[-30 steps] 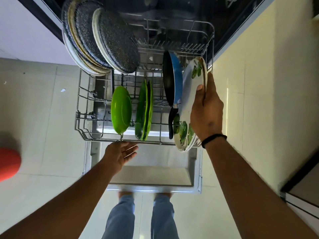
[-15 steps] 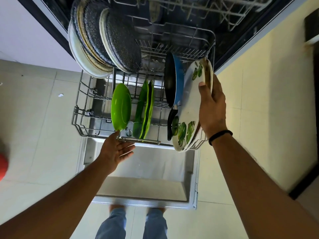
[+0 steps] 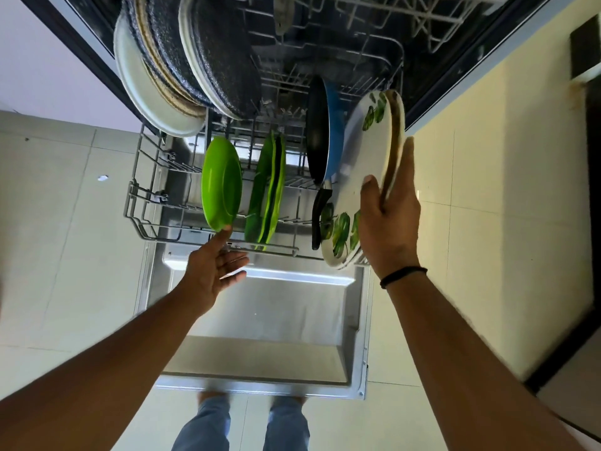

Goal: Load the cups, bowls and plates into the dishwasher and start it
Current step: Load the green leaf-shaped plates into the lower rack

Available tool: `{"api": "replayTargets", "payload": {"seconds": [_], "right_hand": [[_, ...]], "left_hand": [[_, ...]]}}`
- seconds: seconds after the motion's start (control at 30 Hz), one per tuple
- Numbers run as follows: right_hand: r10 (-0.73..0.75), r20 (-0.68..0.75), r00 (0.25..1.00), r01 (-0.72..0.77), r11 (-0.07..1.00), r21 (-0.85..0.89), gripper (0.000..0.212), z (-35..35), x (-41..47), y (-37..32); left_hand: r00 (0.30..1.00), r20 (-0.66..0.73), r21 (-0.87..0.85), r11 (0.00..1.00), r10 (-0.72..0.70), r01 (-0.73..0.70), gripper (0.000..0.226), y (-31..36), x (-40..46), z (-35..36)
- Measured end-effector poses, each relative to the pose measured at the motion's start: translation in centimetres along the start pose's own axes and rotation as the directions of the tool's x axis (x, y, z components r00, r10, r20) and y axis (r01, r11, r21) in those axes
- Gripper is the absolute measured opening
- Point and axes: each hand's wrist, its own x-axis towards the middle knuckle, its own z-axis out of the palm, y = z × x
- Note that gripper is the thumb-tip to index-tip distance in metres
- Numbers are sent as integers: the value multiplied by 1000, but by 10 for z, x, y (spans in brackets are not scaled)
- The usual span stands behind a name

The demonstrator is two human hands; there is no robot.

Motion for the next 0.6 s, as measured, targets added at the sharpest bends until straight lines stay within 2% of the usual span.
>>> {"api": "replayTargets", "payload": {"seconds": [0.07,0.23,0.6], "right_hand": [[-53,22,998,54,997,-49,64,6,13,-5],[-35,32,999,37,996,-81,63,11,49,-13],[-58,40,998,63,987,-148,79,21,98,-14]], "left_hand": [[1000,7,8,1000,21,-21,22,8,2,8],[996,58,20,998,65,-66,11,31,9,30],[990,66,48,990,125,-129,27,63,34,51]]}}
